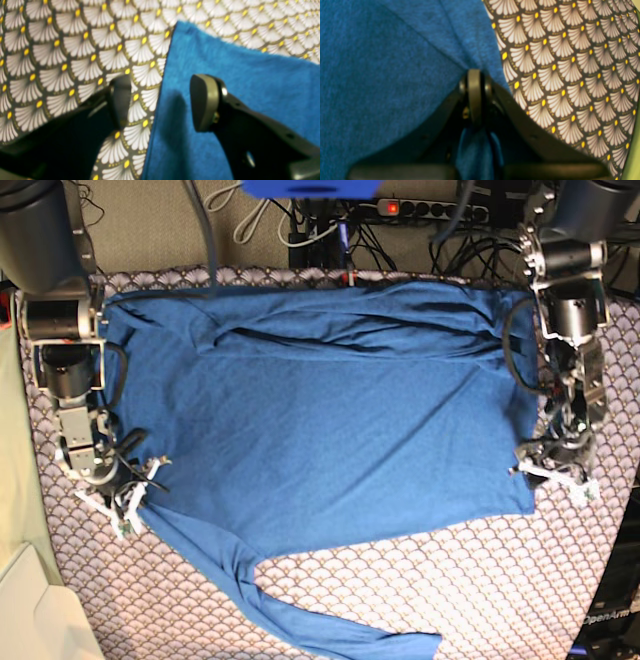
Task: Fold the T-shirt properly
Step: 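Grasp the side edges of the shirt body with both grippers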
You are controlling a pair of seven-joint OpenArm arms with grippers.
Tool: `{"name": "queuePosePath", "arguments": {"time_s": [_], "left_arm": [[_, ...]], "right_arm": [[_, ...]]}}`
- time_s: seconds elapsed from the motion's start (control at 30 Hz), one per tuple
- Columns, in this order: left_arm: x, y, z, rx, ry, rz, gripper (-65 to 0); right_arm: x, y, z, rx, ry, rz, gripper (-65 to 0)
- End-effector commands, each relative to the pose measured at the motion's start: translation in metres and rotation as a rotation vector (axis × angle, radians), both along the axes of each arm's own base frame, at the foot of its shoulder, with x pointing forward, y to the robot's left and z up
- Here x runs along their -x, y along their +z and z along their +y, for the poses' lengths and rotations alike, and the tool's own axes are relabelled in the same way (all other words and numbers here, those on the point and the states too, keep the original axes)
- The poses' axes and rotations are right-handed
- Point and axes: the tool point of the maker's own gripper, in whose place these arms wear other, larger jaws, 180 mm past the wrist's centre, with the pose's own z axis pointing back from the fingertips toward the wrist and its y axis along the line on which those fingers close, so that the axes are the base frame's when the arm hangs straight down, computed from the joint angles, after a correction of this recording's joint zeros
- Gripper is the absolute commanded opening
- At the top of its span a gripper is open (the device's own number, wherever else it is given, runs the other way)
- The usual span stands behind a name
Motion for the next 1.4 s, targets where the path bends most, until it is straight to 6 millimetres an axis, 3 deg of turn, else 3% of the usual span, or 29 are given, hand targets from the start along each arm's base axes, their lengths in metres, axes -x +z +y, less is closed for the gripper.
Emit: {"name": "queuePosePath", "arguments": {"time_s": [0.0,0.13,0.3,0.57,0.8,1.03,1.13,1.3,1.37], "left_arm": [[-0.015,0.023,0.009,-0.021,0.01,-0.071,-27.7],[-0.016,0.009,0.01,0.0,0.029,-0.045,-27.7],[-0.025,-0.006,-0.011,-0.021,-0.047,0.025,-27.7],[-0.045,0.011,-0.024,-0.05,-0.07,-0.064,-27.7],[-0.035,-0.018,-0.014,-0.027,-0.017,-0.008,-27.7],[-0.035,-0.024,-0.014,-0.015,-0.001,0.002,-28.1],[-0.035,-0.024,-0.014,-0.015,-0.001,0.001,-34.3],[-0.035,-0.025,-0.014,-0.013,-0.002,0.005,-65.0],[-0.035,-0.025,-0.014,-0.013,-0.002,0.005,-63.6]], "right_arm": [[-0.004,0.007,-0.011,0.027,-0.015,0.005,-65.0],[-0.004,0.006,-0.008,0.024,-0.013,0.006,-65.0],[-0.004,0.006,-0.007,0.023,-0.011,0.007,-65.0],[-0.004,0.006,-0.007,0.023,-0.011,0.007,-65.0],[-0.003,0.005,-0.007,0.023,-0.011,0.008,-65.0],[-0.003,0.005,-0.007,0.023,-0.011,0.008,-65.0],[-0.003,0.005,-0.007,0.023,-0.011,0.008,-65.0],[-0.006,0.009,-0.007,0.016,-0.014,-0.003,-65.0],[-0.006,0.01,-0.007,0.014,-0.012,-0.005,-65.0]]}}
